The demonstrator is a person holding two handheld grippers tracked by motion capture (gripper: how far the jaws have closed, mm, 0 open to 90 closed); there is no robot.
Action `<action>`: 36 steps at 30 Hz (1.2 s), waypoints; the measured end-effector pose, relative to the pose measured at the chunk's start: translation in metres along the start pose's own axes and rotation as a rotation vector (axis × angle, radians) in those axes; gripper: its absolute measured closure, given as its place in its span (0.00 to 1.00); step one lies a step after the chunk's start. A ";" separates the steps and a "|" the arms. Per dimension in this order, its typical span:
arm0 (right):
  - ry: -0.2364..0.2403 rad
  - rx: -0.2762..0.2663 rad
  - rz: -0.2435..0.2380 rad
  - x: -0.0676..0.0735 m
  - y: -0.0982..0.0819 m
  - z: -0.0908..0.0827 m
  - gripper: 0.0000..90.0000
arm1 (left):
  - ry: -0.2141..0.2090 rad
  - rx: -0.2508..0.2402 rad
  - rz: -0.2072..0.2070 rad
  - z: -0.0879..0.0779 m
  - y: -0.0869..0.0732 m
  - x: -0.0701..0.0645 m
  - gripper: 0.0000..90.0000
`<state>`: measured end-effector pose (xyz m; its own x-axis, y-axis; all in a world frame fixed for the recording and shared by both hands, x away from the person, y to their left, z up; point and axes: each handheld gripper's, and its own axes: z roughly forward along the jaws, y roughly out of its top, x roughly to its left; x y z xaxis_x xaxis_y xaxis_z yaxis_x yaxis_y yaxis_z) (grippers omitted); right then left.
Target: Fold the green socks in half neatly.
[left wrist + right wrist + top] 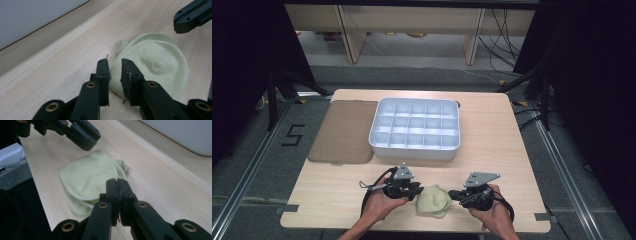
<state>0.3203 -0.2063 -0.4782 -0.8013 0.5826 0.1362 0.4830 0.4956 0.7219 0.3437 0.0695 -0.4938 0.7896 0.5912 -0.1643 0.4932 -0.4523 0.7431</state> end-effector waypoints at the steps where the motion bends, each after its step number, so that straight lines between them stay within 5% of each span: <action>1: 0.001 0.002 0.003 0.001 0.000 0.001 0.99 | -0.004 0.000 0.000 -0.003 -0.002 -0.002 0.80; 12: 0.022 0.017 -0.017 0.005 0.002 0.011 0.98 | -0.040 0.048 0.021 0.000 -0.021 -0.026 0.79; 14: 0.031 0.019 -0.012 0.006 0.001 0.010 0.98 | -0.046 0.063 0.056 0.002 -0.022 -0.026 0.79; 24: 0.028 -0.002 -0.010 0.005 0.003 0.010 0.95 | -0.050 0.055 -0.015 -0.010 -0.027 -0.025 0.64; 26: 0.032 -0.015 -0.009 0.007 0.004 0.012 0.95 | -0.080 0.056 -0.084 -0.013 -0.030 -0.025 0.62; 36: 0.042 0.000 -0.030 0.012 0.007 0.015 0.96 | -0.105 0.073 -0.182 -0.001 -0.028 -0.020 0.61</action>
<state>0.3193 -0.1864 -0.4820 -0.8296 0.5396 0.1432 0.4587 0.5127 0.7258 0.3138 0.0712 -0.5105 0.7166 0.5967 -0.3611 0.6534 -0.3935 0.6467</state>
